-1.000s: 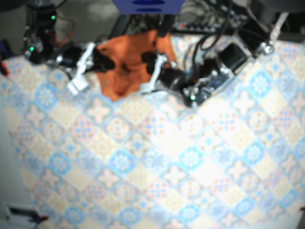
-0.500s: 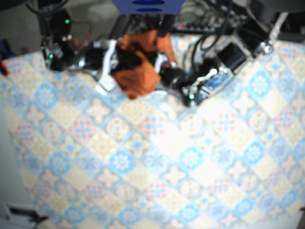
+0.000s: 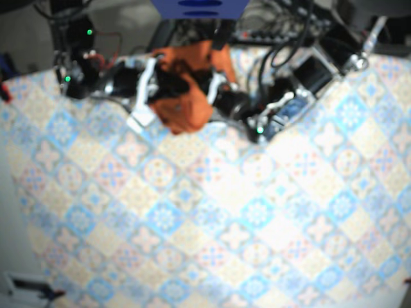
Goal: Fold the T-shirt properly
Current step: 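Fold the held shirt end over the bundle with the right gripper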
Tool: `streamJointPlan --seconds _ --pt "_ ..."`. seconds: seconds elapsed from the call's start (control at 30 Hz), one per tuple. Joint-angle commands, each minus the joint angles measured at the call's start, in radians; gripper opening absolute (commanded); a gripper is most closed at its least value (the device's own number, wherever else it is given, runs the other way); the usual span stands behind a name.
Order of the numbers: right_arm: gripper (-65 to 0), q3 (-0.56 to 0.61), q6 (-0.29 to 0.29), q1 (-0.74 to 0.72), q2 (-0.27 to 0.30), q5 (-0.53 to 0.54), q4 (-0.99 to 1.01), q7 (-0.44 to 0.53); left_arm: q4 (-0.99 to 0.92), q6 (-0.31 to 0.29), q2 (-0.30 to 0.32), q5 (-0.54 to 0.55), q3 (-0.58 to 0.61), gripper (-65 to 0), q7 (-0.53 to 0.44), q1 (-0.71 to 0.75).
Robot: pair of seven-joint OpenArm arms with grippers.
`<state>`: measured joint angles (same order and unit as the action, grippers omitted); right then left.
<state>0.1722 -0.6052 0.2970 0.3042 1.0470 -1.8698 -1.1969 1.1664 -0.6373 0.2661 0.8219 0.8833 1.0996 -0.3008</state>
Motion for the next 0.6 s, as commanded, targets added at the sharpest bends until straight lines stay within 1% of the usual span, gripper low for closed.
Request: streamJointPlan --seconds 0.0,0.17,0.2,0.23,0.33,0.37,0.57 --pt "-65.0 -0.003 -0.008 -0.005 0.006 0.025 -0.014 0.019 -0.009 0.041 0.022 -0.12 -0.033 -36.5 0.06 -0.015" --pt "-65.0 -0.001 -0.006 -0.005 0.006 0.025 -0.012 0.019 -0.007 0.04 0.022 -0.118 -0.123 -36.5 0.063 -0.018" --pt "-65.0 -0.001 0.003 -0.005 0.006 0.025 -0.012 0.019 0.004 0.04 0.023 -0.118 -0.135 -36.5 0.063 -0.019" --pt "-65.0 0.0 0.021 -0.005 0.005 0.025 -0.012 0.019 0.022 0.04 0.025 -0.125 -0.148 -36.5 0.063 -0.019" --pt "-65.0 0.002 0.117 -0.006 -0.015 0.023 -0.012 0.018 0.093 0.04 0.055 -0.12 -0.191 -36.5 0.064 -0.016" --pt "-65.0 0.003 0.127 -0.011 -0.015 0.023 -0.012 0.016 0.106 0.04 0.058 -0.12 -0.201 -36.5 0.064 -0.016" --pt "-65.0 0.005 0.129 -0.026 -0.015 0.023 -0.012 0.016 0.113 0.04 0.058 -0.12 -0.237 -36.5 0.061 -0.019"
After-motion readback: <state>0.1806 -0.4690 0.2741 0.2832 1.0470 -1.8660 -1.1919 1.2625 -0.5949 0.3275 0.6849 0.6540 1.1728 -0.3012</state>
